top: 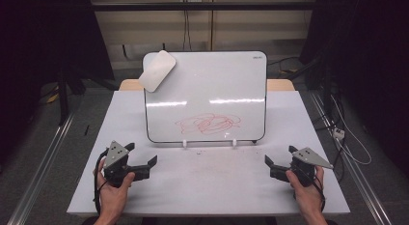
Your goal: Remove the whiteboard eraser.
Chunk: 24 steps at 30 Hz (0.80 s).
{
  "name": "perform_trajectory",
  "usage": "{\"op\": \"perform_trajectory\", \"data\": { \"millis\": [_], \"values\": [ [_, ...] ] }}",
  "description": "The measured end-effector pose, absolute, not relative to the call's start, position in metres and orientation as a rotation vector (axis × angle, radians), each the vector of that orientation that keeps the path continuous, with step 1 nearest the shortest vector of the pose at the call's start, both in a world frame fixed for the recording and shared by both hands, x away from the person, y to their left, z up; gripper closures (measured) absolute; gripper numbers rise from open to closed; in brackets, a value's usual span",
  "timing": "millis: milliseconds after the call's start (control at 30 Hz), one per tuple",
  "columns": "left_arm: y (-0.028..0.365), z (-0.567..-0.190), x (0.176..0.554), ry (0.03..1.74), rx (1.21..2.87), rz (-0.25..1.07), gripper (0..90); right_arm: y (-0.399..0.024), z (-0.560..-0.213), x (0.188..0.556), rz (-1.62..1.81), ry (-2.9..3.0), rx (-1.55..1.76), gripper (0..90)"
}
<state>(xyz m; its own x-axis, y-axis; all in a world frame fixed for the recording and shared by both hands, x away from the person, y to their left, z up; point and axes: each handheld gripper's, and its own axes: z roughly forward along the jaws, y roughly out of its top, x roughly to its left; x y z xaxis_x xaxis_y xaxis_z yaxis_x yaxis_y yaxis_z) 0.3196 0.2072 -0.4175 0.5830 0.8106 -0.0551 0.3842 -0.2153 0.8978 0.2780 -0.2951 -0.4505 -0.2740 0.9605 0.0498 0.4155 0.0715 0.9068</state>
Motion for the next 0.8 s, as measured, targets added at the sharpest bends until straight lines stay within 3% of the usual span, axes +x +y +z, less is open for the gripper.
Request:
{"op": "perform_trajectory", "data": {
  "millis": [800],
  "values": [
    [0.198, -0.396, 0.354, 0.949, 1.840, 0.558, 7.8, -0.294, -0.456, 0.284, 1.199, 1.807, 1.401, 4.8]
  ]
}}
